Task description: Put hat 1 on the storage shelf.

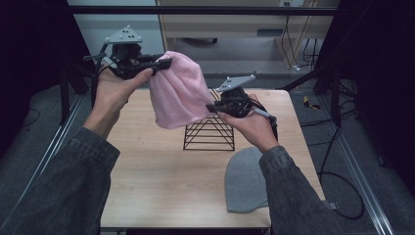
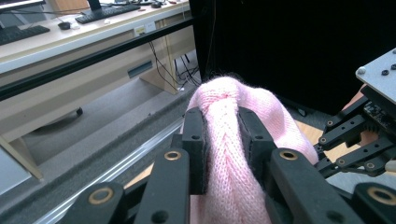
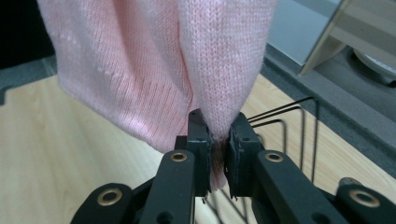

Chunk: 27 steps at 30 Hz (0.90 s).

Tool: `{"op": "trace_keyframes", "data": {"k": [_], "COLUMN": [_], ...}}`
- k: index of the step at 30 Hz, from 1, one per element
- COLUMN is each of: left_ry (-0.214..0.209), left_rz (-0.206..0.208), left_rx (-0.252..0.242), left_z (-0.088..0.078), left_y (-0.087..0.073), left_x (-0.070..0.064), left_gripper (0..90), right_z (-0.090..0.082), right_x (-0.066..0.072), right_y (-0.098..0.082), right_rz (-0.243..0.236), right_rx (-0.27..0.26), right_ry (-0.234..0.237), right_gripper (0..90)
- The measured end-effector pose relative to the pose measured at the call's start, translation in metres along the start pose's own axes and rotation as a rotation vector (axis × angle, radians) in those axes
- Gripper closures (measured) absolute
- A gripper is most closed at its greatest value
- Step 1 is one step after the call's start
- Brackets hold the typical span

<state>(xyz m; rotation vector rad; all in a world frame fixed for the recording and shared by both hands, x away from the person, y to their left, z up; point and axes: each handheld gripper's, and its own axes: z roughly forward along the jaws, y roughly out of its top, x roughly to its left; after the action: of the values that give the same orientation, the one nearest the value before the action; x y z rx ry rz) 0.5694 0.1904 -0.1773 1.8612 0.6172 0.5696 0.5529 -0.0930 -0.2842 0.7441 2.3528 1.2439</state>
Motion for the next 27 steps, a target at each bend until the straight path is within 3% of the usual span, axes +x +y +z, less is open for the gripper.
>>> {"op": "trace_keyframes", "data": {"k": [2, 12, 19, 27], "left_ry": [0.002, -0.01, -0.023, -0.029], "left_rz": [-0.002, -0.019, -0.017, -0.012], "left_rx": [-0.001, -0.015, -0.01, -0.01], "left_z": [0.007, 0.04, 0.054, 0.057], "left_y": [0.0, -0.012, -0.014, -0.015], "left_x": [0.005, 0.019, 0.018, 0.014], "left_gripper": [75.3, 75.3, 75.3, 75.4], "right_z": [0.006, 0.025, 0.031, 0.03], "right_x": [-0.012, -0.03, -0.033, -0.029], "right_y": [0.001, -0.01, -0.017, -0.021], "right_rz": [0.014, 0.017, 0.018, 0.004], "right_rx": [-0.002, 0.018, 0.033, 0.036], "right_ry": [-0.021, -0.063, -0.069, -0.073], "right_gripper": [81.6, 81.6, 81.7, 81.7]}}
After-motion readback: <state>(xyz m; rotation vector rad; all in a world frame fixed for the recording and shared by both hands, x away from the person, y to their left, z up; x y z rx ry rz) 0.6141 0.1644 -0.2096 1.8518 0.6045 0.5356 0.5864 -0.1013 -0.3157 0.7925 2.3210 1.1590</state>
